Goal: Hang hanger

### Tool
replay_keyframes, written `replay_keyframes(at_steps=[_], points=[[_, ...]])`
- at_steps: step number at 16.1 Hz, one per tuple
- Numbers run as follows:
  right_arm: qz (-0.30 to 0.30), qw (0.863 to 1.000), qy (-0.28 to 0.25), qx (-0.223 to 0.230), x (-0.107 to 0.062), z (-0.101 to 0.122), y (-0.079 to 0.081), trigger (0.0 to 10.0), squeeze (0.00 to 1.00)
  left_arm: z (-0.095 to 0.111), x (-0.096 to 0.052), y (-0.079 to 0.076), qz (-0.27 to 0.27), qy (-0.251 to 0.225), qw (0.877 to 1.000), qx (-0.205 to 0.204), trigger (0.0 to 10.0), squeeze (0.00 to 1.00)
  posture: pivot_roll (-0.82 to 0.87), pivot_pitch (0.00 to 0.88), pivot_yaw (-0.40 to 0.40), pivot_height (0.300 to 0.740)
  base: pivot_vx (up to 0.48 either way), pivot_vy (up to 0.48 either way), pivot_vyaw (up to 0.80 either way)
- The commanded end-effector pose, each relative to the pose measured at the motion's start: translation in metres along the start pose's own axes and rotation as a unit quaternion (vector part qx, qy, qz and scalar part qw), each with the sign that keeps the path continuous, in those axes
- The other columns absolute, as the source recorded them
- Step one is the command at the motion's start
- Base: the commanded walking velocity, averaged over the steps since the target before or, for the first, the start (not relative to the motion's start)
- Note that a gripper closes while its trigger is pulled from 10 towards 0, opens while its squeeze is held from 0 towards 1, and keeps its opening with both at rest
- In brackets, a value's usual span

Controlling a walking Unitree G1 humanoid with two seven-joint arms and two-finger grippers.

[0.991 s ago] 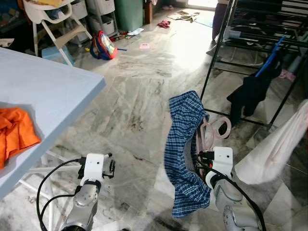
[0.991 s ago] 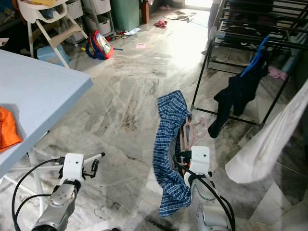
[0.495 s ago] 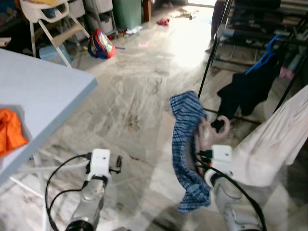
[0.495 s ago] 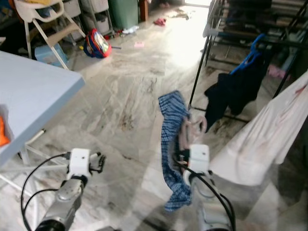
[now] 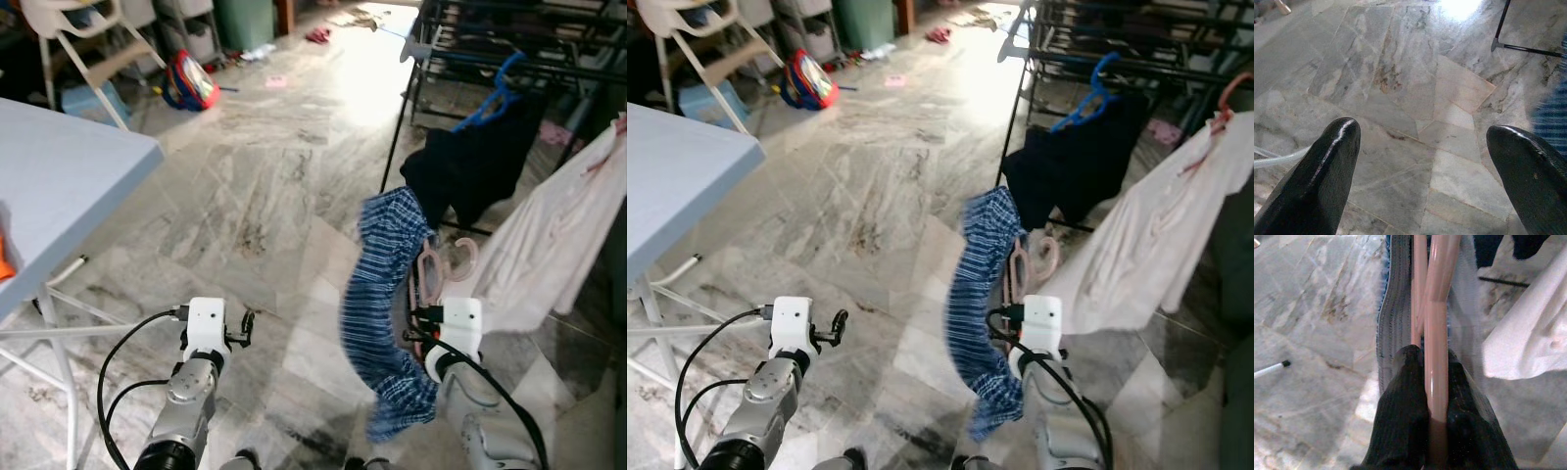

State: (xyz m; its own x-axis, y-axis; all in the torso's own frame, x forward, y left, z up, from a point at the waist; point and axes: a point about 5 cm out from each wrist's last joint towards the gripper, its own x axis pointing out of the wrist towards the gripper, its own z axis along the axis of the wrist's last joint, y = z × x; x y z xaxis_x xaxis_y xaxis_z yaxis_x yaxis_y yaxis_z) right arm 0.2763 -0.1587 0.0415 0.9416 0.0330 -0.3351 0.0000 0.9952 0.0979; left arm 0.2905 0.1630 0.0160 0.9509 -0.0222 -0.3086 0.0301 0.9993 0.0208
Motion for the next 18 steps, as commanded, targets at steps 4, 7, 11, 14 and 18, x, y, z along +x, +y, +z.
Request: replay_keyframes(at_steps=[4, 7, 11, 14, 18], points=[[0.009, 1.000, -0.011, 0.010, 0.000, 0.007, 0.005, 10.0, 0.00, -0.002, 0.000, 0.007, 0.000, 0.011, 1.000, -0.002, 10.0, 0.00, 0.02, 0.193, 0.028, 0.740, 0.000, 0.000, 0.00], [0.021, 1.000, -0.011, -0.020, -0.001, 0.007, 0.005, 10.0, 0.00, 0.000, 0.000, 0.004, -0.009, 0.006, 1.000, 0.009, 10.0, 0.00, 0.02, 0.195, 0.028, 0.740, 0.000, 0.000, 0.00], [0.034, 0.999, -0.021, -0.035, -0.001, 0.010, 0.007, 10.0, 0.00, -0.001, 0.001, 0.001, -0.015, 0.009, 1.000, 0.017, 10.0, 0.00, 0.02, 0.193, 0.029, 0.740, 0.000, 0.000, 0.60], [0.038, 0.999, -0.018, -0.033, -0.001, 0.008, 0.009, 10.0, 0.00, 0.000, 0.001, 0.000, -0.020, 0.009, 1.000, 0.019, 10.0, 0.00, 0.02, 0.193, 0.032, 0.740, 0.000, 0.000, 0.80], [0.045, 0.998, -0.015, -0.036, -0.002, 0.006, 0.012, 10.0, 0.00, 0.000, 0.002, -0.005, -0.028, 0.009, 0.999, 0.027, 10.0, 0.00, 0.02, 0.194, 0.035, 0.740, 0.000, 0.000, 0.80]])
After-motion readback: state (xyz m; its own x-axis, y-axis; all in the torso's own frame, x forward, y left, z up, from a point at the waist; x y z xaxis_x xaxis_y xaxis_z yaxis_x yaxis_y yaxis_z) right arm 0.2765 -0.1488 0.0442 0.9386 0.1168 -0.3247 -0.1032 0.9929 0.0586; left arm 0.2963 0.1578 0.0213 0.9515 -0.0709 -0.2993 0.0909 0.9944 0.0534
